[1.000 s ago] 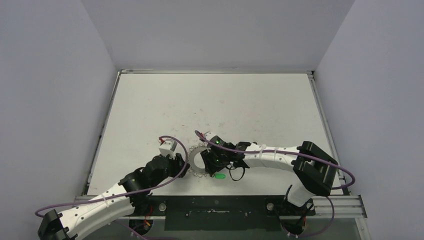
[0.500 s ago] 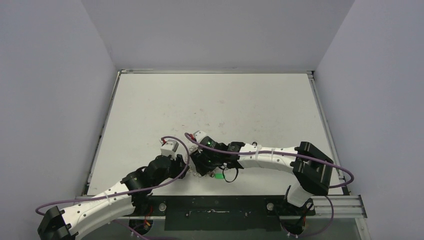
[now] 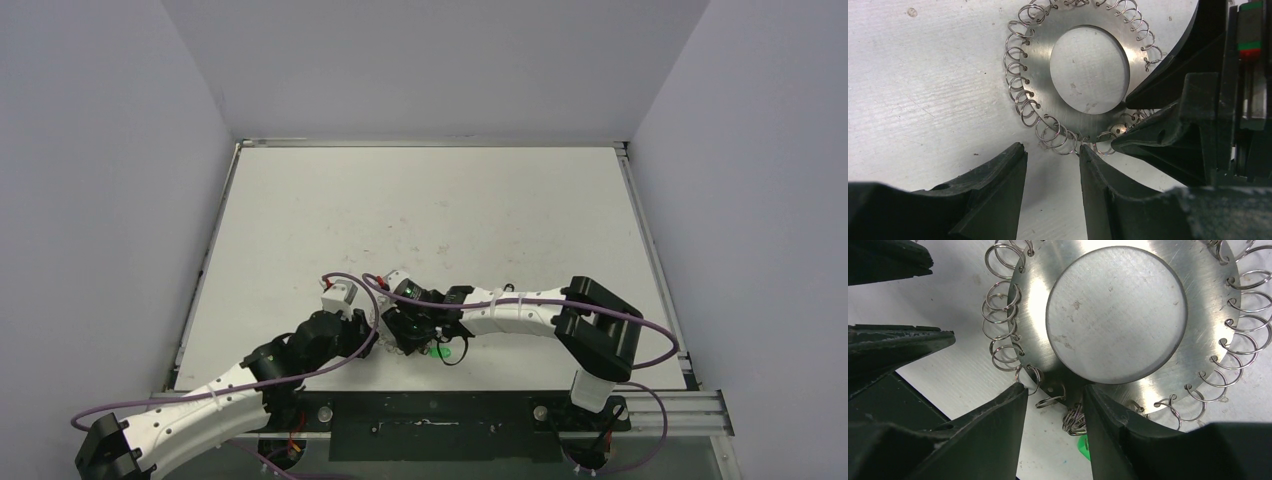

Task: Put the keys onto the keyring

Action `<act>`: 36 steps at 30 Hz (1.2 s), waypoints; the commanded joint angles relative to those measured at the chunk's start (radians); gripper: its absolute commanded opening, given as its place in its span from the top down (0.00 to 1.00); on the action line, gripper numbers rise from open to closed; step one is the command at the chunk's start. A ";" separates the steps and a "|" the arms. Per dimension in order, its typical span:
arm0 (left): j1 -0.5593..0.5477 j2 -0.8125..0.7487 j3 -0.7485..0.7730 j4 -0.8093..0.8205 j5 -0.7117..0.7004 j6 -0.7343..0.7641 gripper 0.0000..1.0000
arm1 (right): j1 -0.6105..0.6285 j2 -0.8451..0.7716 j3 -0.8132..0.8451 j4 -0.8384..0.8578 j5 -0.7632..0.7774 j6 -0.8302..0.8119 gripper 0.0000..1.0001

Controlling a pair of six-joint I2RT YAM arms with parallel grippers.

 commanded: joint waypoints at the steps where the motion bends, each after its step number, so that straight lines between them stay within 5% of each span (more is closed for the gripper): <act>1: -0.005 -0.012 0.007 0.008 0.003 -0.009 0.59 | 0.008 -0.030 0.018 0.007 0.022 0.013 0.56; 20: -0.005 -0.013 0.010 0.003 -0.003 -0.005 0.59 | 0.023 -0.095 -0.029 -0.054 0.065 0.037 0.61; 29: -0.005 -0.012 0.008 0.005 0.002 -0.005 0.59 | 0.041 -0.134 -0.052 -0.036 0.115 0.055 0.46; 36: -0.006 -0.014 0.006 0.007 0.002 -0.006 0.59 | 0.040 -0.114 -0.055 -0.015 0.103 0.064 0.56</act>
